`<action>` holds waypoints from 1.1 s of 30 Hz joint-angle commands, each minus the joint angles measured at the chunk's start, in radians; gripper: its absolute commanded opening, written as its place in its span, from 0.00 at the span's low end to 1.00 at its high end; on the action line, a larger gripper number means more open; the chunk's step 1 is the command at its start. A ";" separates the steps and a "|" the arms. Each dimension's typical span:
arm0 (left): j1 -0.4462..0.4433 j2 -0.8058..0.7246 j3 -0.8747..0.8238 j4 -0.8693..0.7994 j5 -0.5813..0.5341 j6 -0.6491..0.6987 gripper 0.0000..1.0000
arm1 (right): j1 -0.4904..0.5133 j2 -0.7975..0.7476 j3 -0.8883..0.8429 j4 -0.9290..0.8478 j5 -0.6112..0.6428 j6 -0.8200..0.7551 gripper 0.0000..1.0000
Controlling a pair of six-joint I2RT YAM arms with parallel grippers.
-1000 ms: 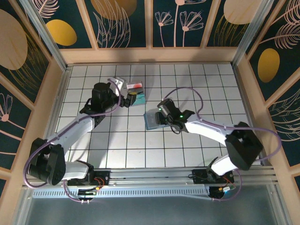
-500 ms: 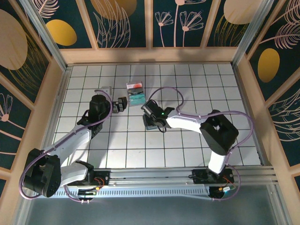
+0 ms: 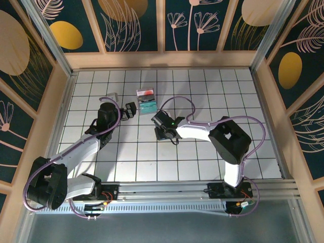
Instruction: Take the credit cards out of the card holder
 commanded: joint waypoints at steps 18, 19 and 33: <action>0.002 -0.106 -0.015 0.012 -0.089 -0.012 0.99 | -0.005 -0.005 0.014 -0.048 0.074 0.012 0.45; 0.002 -0.110 -0.015 0.009 -0.089 -0.006 0.99 | -0.006 -0.004 0.018 -0.057 0.089 0.015 0.47; 0.002 -0.152 -0.023 -0.020 -0.122 0.021 0.99 | -0.049 -0.062 -0.003 -0.085 0.187 0.032 0.51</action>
